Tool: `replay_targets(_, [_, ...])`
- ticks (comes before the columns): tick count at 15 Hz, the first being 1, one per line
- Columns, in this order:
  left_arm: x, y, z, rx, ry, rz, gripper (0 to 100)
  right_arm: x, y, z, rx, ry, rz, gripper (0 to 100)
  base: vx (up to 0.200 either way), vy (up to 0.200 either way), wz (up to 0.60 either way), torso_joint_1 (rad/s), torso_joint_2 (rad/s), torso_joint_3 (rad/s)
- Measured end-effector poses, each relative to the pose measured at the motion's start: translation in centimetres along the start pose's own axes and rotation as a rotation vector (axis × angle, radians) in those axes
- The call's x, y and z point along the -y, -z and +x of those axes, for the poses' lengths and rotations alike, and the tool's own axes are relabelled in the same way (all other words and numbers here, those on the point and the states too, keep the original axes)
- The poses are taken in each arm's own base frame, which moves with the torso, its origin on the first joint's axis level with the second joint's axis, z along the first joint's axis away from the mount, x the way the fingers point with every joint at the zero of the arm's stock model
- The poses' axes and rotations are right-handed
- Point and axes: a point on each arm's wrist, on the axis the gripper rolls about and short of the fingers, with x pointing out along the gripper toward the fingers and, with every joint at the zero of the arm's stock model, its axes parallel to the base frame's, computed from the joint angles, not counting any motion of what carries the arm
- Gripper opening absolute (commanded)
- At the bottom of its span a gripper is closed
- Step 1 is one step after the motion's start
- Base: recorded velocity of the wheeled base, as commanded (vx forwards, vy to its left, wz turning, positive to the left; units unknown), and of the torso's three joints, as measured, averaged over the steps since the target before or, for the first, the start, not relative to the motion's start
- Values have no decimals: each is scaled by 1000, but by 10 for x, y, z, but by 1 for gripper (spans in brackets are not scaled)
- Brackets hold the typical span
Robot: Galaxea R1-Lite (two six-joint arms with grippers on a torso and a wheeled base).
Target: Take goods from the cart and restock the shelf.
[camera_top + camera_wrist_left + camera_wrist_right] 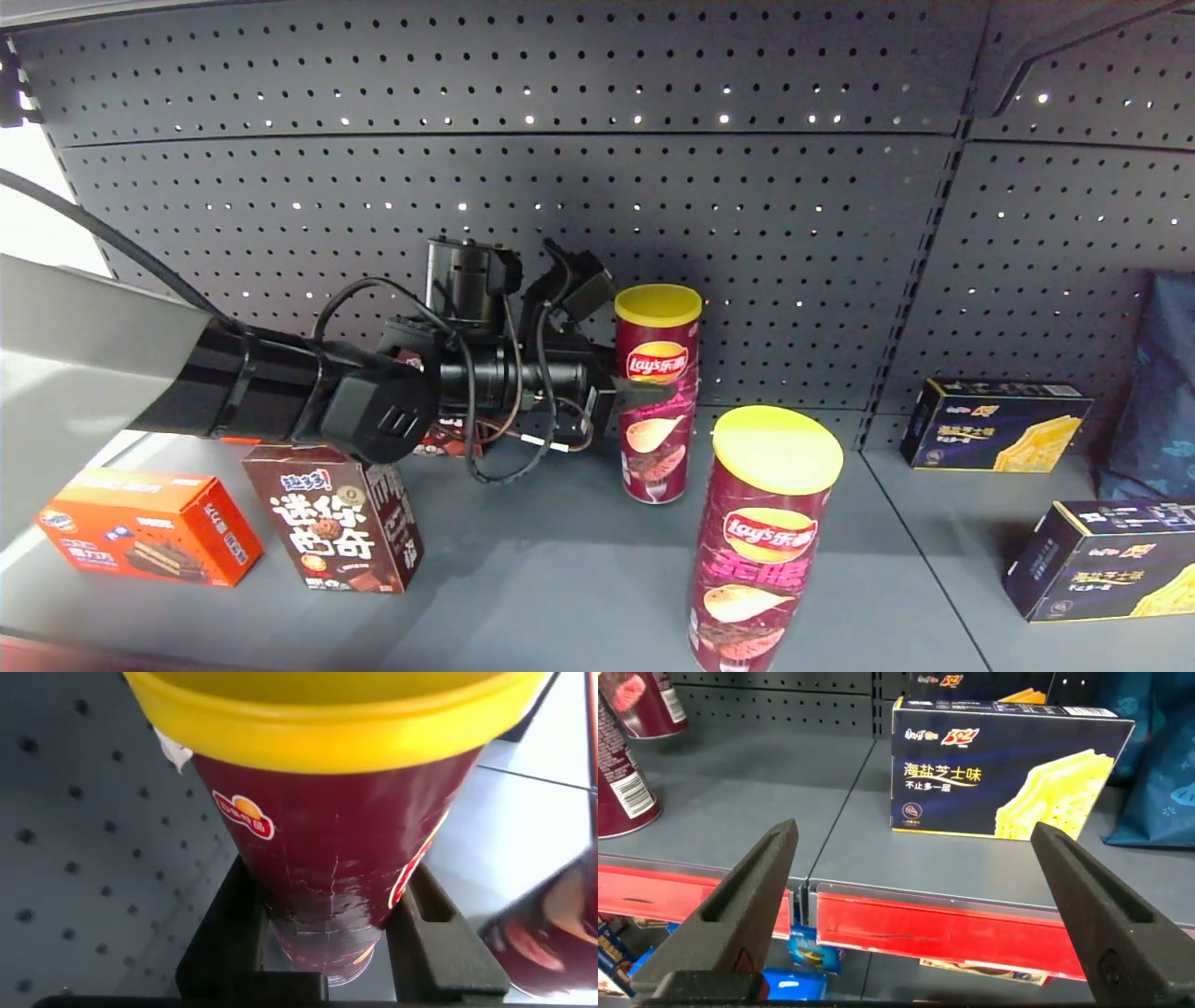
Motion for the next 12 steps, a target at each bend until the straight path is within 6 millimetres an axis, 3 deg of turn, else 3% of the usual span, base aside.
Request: replay_targets(12, [-20, 8, 37, 16, 14, 19, 0, 0, 0, 0, -3, -5, -7, 100, 0, 0, 0, 0, 0, 0])
